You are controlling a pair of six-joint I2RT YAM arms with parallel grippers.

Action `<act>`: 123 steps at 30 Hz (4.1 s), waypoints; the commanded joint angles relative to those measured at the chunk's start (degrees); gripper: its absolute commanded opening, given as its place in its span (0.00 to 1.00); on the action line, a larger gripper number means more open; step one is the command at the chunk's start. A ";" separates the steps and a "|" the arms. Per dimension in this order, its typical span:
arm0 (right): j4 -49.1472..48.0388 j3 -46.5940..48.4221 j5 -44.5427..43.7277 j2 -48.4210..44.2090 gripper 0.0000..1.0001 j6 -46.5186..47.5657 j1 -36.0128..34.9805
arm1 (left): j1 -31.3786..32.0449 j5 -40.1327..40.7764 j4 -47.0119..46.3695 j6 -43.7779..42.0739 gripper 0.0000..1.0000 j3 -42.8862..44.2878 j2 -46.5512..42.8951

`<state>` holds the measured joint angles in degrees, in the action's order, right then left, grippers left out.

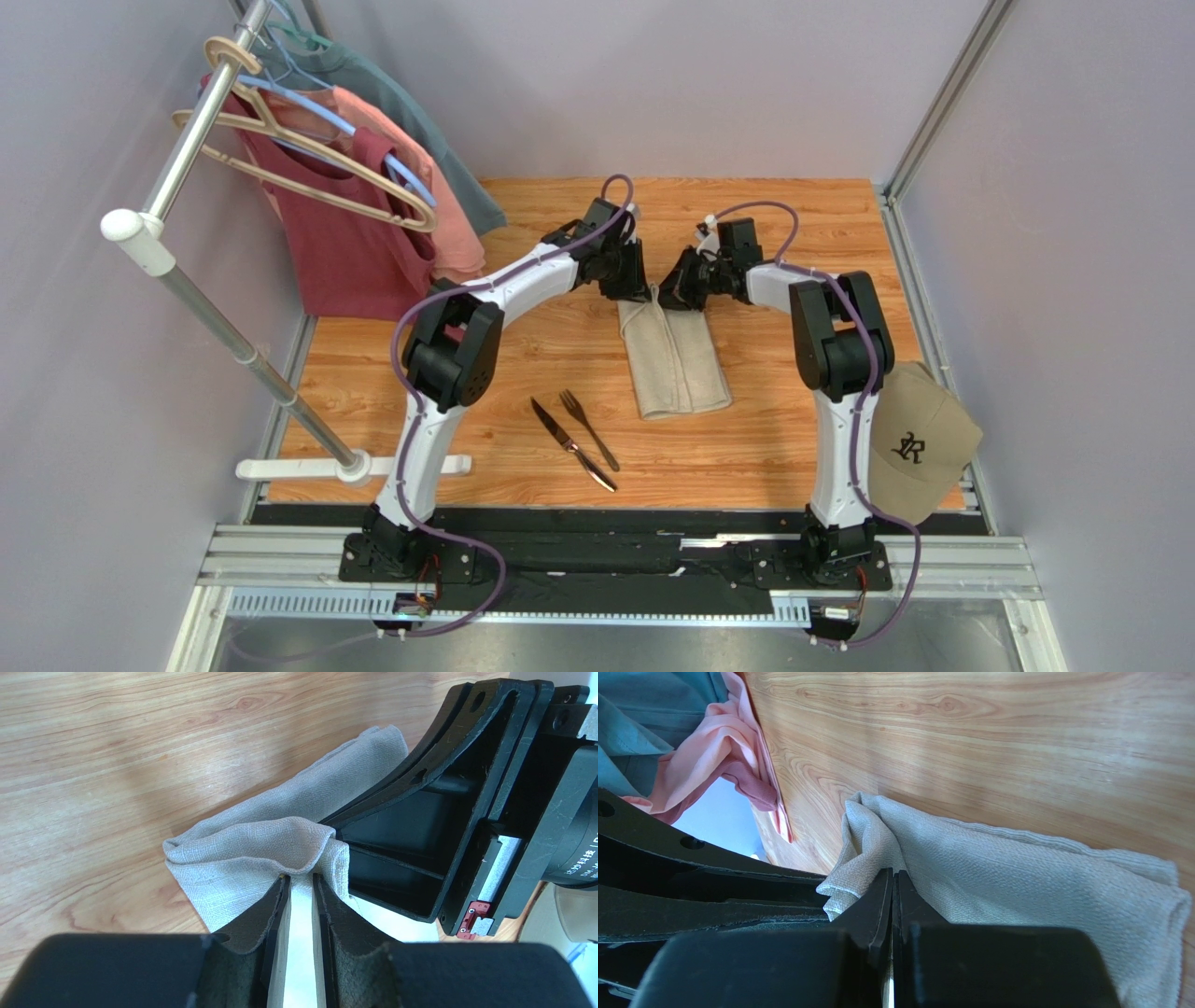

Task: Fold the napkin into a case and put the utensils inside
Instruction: Smooth out the 2/3-rectangle-folded napkin at the center of the board.

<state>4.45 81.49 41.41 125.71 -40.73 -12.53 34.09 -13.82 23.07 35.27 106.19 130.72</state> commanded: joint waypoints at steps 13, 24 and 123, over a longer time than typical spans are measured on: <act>3.10 5.25 -1.31 3.32 0.00 1.87 -0.83 | 0.19 2.49 2.24 -1.16 0.27 4.81 0.59; 25.24 18.87 -13.00 0.15 0.04 14.35 0.23 | 0.19 0.12 0.93 -2.39 0.31 6.39 0.86; 19.46 10.52 -17.58 -2.49 0.18 16.38 -3.55 | 9.76 -14.48 -15.60 4.81 0.13 -36.41 -19.71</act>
<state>23.31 88.03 25.41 121.34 -25.82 -16.64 41.63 -26.96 9.72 39.00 71.18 112.84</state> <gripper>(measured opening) 0.178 0.131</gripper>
